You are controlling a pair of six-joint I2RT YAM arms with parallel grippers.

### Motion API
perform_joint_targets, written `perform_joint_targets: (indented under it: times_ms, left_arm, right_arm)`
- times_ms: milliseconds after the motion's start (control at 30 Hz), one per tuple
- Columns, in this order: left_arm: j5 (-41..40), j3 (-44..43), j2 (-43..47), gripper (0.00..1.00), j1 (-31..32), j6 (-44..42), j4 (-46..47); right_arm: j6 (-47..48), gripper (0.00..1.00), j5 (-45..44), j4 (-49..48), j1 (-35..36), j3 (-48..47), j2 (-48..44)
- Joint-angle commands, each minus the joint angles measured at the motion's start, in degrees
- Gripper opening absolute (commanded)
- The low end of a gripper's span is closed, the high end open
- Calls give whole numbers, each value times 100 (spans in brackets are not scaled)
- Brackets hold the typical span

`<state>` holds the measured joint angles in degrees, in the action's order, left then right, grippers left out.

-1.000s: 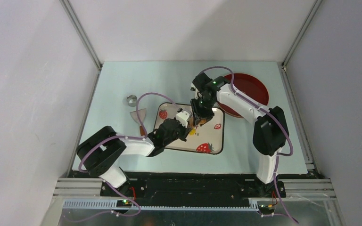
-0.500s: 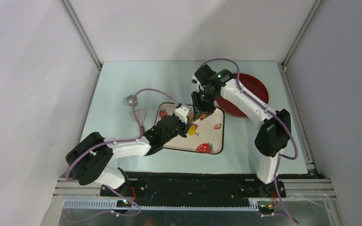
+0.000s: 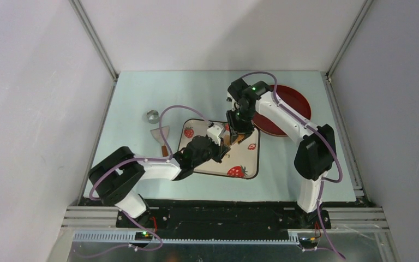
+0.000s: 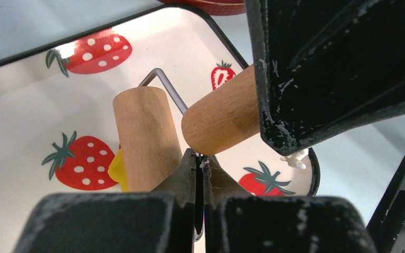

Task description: Roll out the dumpling wrappers from the dough

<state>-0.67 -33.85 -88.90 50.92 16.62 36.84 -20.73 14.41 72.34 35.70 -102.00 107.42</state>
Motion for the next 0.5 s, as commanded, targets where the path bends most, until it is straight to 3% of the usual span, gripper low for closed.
perform_joint_targets:
  times_ms: [0,467]
  left_arm:
    - [89,-16,-125,0,66,299,918]
    - [-69,304,-534,0,59,714,1362]
  right_arm:
    - [75,0,421,-223,46,48,177]
    - [112,0,518,-155,64,121,649]
